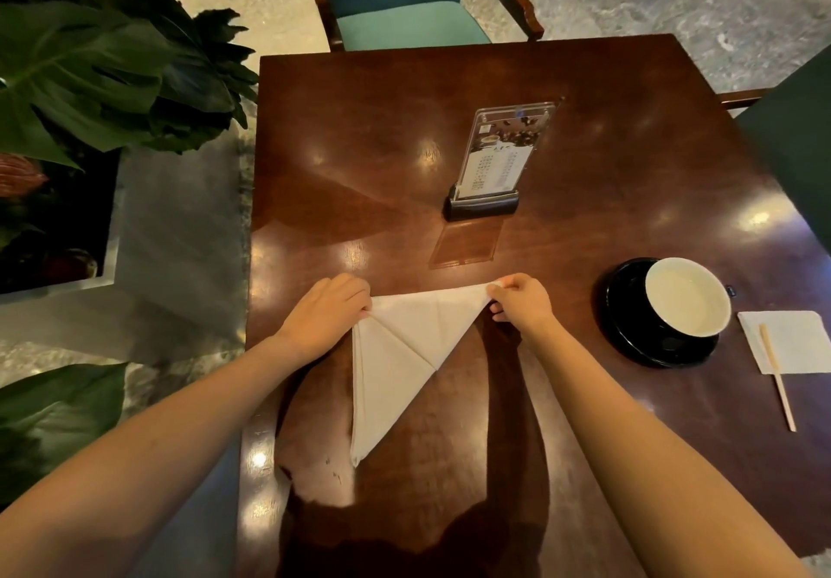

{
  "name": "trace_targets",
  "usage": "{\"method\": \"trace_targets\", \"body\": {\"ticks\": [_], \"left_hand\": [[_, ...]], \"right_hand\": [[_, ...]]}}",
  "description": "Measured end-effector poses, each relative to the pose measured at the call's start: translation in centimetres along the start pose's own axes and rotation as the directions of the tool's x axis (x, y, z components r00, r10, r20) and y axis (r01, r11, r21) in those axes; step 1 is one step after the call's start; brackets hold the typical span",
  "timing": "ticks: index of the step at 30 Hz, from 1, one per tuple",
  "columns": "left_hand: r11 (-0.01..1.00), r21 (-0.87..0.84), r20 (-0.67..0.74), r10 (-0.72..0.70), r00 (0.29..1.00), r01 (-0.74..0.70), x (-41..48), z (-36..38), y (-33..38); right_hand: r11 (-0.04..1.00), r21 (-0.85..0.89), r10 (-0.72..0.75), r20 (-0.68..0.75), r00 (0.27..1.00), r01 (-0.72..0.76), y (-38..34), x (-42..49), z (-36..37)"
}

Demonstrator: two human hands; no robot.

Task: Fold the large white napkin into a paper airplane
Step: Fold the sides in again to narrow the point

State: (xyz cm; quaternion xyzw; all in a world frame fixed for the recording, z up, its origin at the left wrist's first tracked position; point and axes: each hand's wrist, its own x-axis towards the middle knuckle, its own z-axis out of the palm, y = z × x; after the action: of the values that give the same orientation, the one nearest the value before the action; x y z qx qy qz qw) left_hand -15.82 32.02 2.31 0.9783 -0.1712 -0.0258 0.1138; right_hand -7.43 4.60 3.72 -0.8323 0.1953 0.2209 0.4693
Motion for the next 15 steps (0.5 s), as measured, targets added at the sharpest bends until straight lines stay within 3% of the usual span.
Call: {"method": "trace_targets", "body": {"ticks": [7, 11, 15], "left_hand": [[0.953, -0.271, 0.055, -0.128, 0.99, 0.138, -0.1, 0.3, 0.3], [0.922, -0.332, 0.001, -0.211, 0.977, 0.2, -0.4, 0.6, 0.9], [0.865, -0.414, -0.028, -0.323, 0.946, 0.283, -0.8, 1.0, 1.3]], "right_hand": [[0.995, 0.048, -0.082, -0.044, 0.996, 0.084, -3.0, 0.0, -0.2], [0.963, 0.022, -0.266, -0.064, 0.962, 0.268, -6.6, -1.5, -0.3], [0.878, -0.033, -0.479, -0.031, 0.877, 0.478, -8.3, -4.7, -0.5]]}}
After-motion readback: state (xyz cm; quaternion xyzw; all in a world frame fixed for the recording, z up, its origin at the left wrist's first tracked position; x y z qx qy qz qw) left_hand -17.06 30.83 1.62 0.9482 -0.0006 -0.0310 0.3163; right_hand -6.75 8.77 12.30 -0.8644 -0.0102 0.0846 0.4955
